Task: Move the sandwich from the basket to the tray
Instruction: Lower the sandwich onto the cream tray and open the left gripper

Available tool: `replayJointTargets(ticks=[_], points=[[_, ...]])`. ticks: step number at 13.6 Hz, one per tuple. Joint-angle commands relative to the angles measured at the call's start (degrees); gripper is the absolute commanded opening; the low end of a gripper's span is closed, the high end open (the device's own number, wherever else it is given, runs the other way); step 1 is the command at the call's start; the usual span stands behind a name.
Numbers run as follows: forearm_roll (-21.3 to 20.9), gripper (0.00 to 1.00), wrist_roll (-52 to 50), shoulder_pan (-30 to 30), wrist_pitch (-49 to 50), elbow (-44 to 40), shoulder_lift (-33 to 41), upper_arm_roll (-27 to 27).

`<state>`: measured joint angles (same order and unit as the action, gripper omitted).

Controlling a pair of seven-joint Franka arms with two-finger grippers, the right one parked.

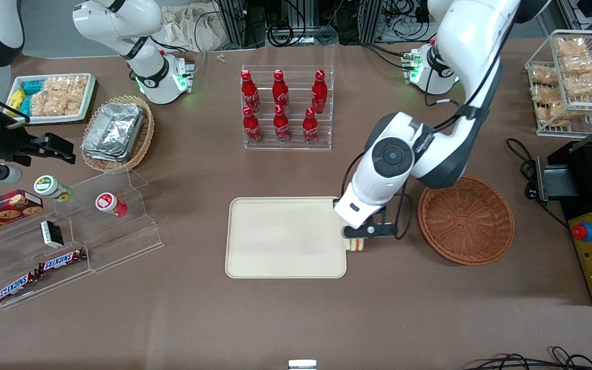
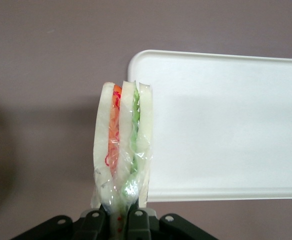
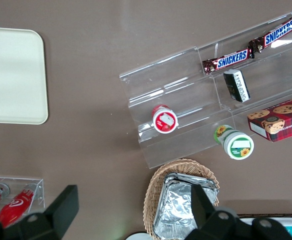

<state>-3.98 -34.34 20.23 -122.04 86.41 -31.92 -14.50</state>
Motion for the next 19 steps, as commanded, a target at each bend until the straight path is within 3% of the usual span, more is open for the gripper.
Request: replayJointTargets(ticks=[1,5,9,10,11,12,13,19], points=[[-0.2,0.0,6.4,0.8,-4.3,-2.4,-3.7,0.3],[0.0,0.0,8.7,1.2,-11.5,-2.7,-10.2,-0.2],[0.1,0.0,7.9,1.1,-11.5,-2.6,-11.7,-1.2],[1.4,0.15,7.4,1.1,-11.3,-2.6,-11.6,-1.2],[3.7,0.65,7.3,1.0,-11.1,-2.6,-11.6,-1.1],[4.7,0.93,7.4,1.0,-11.0,-2.6,-11.5,-1.1],[4.8,0.98,7.3,1.0,-10.9,-2.6,-11.4,-1.1],[4.9,0.98,5.8,0.7,-9.3,-2.7,-10.7,-1.2]])
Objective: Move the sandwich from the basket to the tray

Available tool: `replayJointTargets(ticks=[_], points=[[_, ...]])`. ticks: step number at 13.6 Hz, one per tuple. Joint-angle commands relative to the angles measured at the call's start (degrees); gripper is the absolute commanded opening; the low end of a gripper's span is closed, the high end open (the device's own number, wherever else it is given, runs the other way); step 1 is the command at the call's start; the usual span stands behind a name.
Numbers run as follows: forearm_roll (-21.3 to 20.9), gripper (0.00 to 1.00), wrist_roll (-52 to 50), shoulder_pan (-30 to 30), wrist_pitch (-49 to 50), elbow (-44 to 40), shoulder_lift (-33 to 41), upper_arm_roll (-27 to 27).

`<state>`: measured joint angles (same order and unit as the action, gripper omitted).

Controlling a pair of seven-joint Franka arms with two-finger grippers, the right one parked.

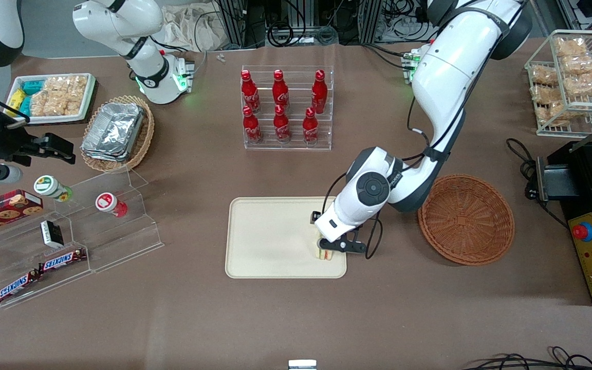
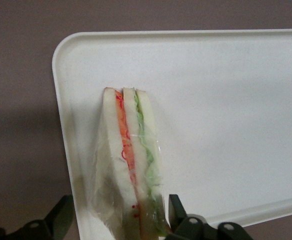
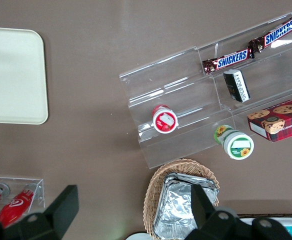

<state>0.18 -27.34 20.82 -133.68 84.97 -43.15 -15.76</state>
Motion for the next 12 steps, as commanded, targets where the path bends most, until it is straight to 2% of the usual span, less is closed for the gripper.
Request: replayJointTargets(ticks=[1,5,8,12], points=[[0.7,0.99,-1.9,-0.2,3.6,-1.3,1.6,0.0],[0.8,0.99,-1.7,-2.5,17.0,-4.2,7.2,0.1],[0.5,0.99,0.8,-5.9,29.3,-4.4,15.3,0.2],[-0.3,0.99,12.6,-15.3,43.7,-4.0,26.3,0.4]])
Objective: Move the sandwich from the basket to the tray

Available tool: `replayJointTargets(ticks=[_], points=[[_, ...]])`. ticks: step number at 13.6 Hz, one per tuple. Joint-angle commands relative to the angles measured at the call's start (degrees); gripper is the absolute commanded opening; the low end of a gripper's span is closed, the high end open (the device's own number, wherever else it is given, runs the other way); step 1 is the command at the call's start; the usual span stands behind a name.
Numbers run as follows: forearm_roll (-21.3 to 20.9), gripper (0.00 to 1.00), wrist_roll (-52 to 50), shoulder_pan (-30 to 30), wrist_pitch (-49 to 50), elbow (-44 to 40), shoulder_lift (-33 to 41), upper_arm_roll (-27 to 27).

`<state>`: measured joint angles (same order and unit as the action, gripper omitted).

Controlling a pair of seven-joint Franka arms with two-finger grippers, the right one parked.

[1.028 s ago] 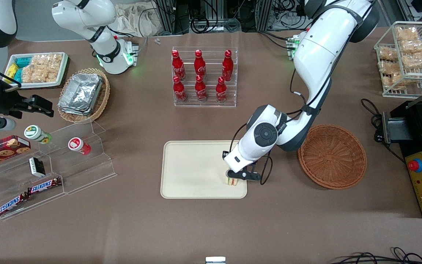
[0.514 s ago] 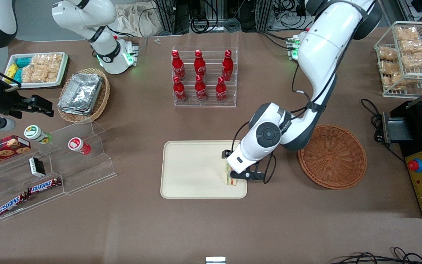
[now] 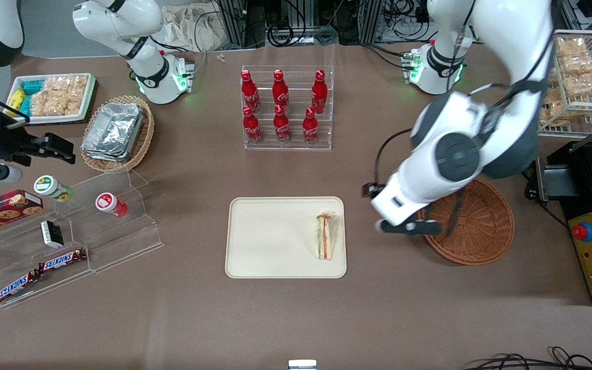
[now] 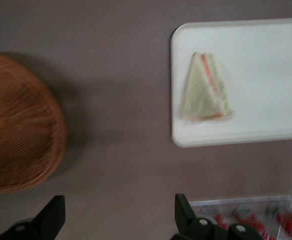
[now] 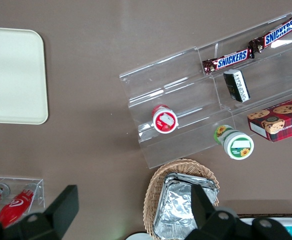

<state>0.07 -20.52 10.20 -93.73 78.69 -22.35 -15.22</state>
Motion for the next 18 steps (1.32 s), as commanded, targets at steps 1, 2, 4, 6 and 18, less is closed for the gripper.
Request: replayJointTargets(ticks=[1,2,4,6,18], points=[[-0.7,0.99,9.8,-7.3,6.3,2.2,7.6,-0.1],[-0.7,0.99,12.8,-10.5,8.6,2.3,9.3,-0.1],[-0.9,0.99,14.2,-15.4,12.1,2.2,11.6,0.1],[-3.1,0.99,14.4,-18.6,12.1,2.2,12.3,-0.1],[-1.1,0.99,22.8,-13.6,10.7,4.8,14.3,13.2]])
